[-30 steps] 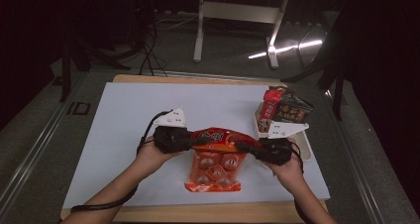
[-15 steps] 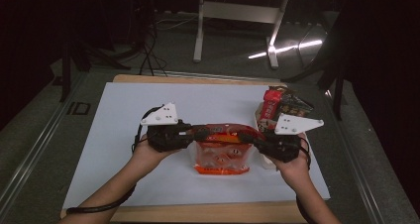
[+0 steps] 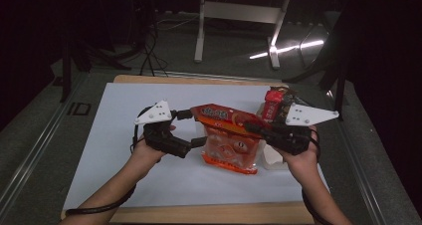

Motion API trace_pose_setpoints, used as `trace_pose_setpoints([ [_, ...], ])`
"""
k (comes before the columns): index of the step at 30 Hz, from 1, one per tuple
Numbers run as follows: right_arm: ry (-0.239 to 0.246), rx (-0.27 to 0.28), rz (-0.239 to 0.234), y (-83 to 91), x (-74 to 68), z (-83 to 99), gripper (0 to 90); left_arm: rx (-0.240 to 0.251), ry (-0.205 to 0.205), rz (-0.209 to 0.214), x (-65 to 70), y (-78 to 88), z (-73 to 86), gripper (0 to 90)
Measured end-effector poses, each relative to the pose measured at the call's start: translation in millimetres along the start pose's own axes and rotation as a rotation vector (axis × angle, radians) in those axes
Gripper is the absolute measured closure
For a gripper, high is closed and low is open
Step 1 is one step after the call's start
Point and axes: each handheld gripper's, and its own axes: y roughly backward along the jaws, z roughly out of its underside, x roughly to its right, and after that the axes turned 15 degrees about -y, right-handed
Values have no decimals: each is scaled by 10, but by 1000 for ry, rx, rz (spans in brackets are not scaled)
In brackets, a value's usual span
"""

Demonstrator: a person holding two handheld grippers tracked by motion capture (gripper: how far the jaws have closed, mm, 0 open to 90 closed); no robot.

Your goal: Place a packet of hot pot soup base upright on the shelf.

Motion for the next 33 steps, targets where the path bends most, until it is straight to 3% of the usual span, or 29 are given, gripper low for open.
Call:
trace_pose_setpoints([
  [5, 10, 20, 15, 75, -8, -86, 900, 32, -20, -50, 13, 54, 74, 27],
  [7, 13, 24, 15, 104, -7, -123, 900, 55, -50, -68, 21, 79, 107, 27],
  [11, 12, 41, 33, 162, 5, -190, 900, 39, -86, -110, 58, 117, 184, 27],
  [23, -1, 106, 104, 453, 114, -388, 900, -26, -25, -120, 118, 222, 461, 27],
  [28, -6, 134, 157, 623, 191, -452, 900, -53, -29, -116, 182, 218, 560, 27],
  [33, -17, 162, 190, 795, 277, -480, 900, -47, -23, -111, 241, 239, 674, 27],
])
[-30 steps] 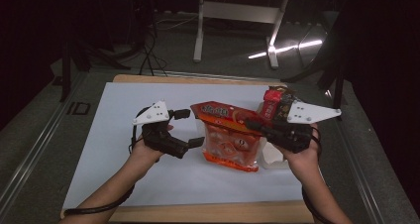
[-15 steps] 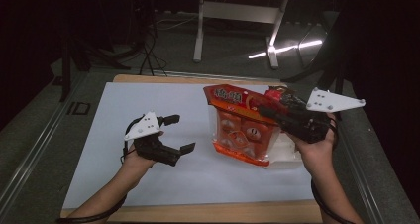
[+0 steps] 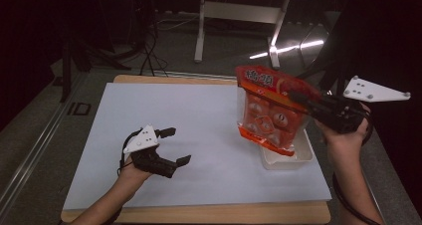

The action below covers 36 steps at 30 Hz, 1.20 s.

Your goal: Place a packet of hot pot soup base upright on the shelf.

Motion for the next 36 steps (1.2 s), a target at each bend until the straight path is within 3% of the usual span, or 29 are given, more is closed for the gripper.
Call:
trace_pose_setpoints([
  [9, -34, -4, 66, 163, 225, 91, 900, -51, -25, 9, 96, 41, 229, 27],
  [13, -49, -13, 82, 199, 297, 154, 900, -66, -2, 11, 119, 63, 324, 27],
  [19, -87, -38, 105, 221, 466, 289, 900, -79, 50, -22, 107, 152, 499, 27],
  [31, -142, -83, 123, 104, 690, 471, 900, -85, 55, -43, 80, 154, 550, 27],
  [36, -153, -92, 104, 41, 726, 553, 900, -88, 57, -41, 74, 141, 565, 27],
])
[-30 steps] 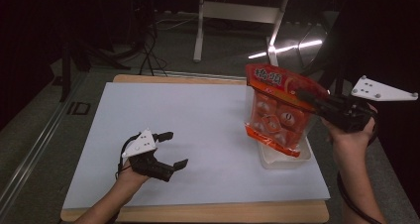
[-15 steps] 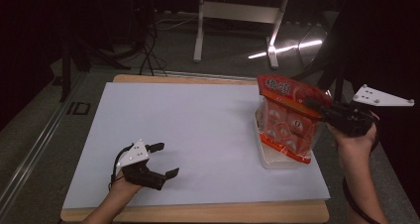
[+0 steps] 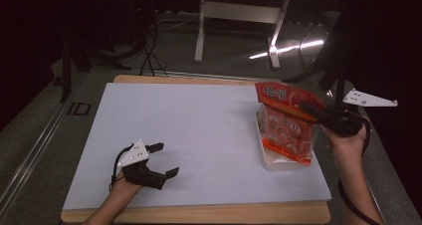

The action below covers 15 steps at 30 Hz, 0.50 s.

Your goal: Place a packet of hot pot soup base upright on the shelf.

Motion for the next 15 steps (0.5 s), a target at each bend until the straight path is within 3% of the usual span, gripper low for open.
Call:
trace_pose_setpoints([
  [11, -64, 24, 4, -25, 180, 164, 900, 0, 20, 0, -21, -7, 30, 27],
  [15, -75, 7, 11, -40, 255, 266, 900, -6, 21, 2, -25, -18, 41, 27],
])
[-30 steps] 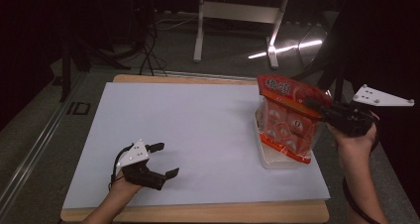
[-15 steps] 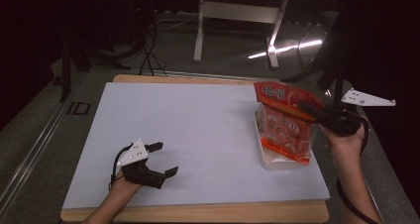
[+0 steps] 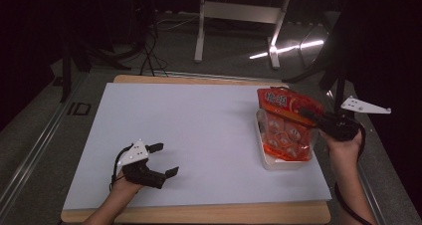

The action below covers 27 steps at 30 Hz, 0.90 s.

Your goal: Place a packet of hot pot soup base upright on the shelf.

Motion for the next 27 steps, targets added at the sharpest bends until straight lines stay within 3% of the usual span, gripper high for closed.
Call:
trace_pose_setpoints([
  [2, 9, -9, 27, -14, 40, 84, 900, 1, -1, 4, 2, -1, 5, 27],
  [7, -62, 3, -6, 17, 198, 215, 900, 4, 7, 6, -9, -7, 9, 27],
  [12, -32, -7, 22, 23, 188, 225, 897, 0, 13, 1, -18, -14, 25, 27],
  [22, -68, -3, 15, 100, 287, 341, 896, -4, 23, 3, -39, -58, 35, 27],
  [27, -63, -3, 29, 124, 301, 417, 894, -4, 29, 8, -35, -65, 43, 27],
])
